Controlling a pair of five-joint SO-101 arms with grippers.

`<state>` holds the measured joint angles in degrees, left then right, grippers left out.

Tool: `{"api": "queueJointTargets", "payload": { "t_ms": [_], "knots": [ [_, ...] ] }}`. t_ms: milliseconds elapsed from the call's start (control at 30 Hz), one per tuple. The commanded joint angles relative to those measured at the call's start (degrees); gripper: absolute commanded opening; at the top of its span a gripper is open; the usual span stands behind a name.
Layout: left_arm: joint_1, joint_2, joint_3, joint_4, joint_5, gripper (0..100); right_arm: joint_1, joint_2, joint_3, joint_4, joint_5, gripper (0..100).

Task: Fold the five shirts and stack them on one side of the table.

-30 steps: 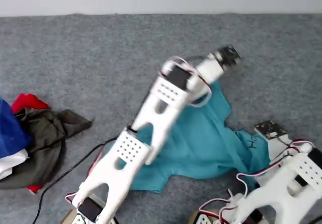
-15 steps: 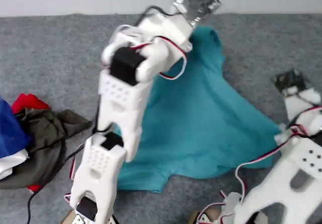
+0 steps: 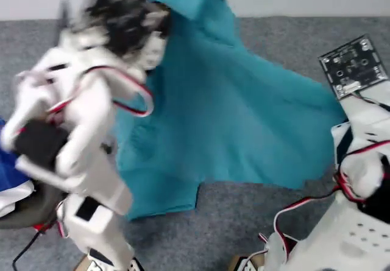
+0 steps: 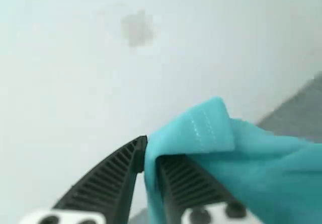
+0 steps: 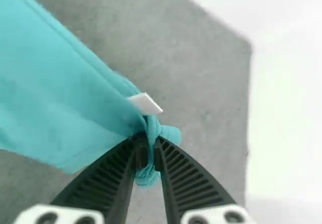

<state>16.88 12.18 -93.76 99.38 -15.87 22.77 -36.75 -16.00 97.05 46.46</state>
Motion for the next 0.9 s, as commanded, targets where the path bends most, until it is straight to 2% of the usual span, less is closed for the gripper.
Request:
{"api": "queueJointTargets", "payload": {
  "t_ms": [0,167,300,500,867],
  "knots": [
    [-4.22,-5.89,-1.71,1.14,-0.09,1,-0.04,-0.92,-2.29,-2.68,-0.62,0.9],
    [-4.92,-10.81,-1.71,1.14,-0.09,1,-0.04,-0.92,-8.18,-3.21,-4.13,0.9],
    [-5.01,-13.89,-1.71,1.14,-0.09,1,-0.13,-0.84,-14.42,-3.30,-4.22,0.9],
    [-4.92,-17.14,-1.71,1.14,-6.24,1,-0.13,-0.84,-20.04,-3.30,-3.87,0.9],
    [-5.01,-24.79,-1.71,1.14,-8.26,1,-0.04,-3.21,-28.31,-2.68,-3.87,0.9]
  ]
}}
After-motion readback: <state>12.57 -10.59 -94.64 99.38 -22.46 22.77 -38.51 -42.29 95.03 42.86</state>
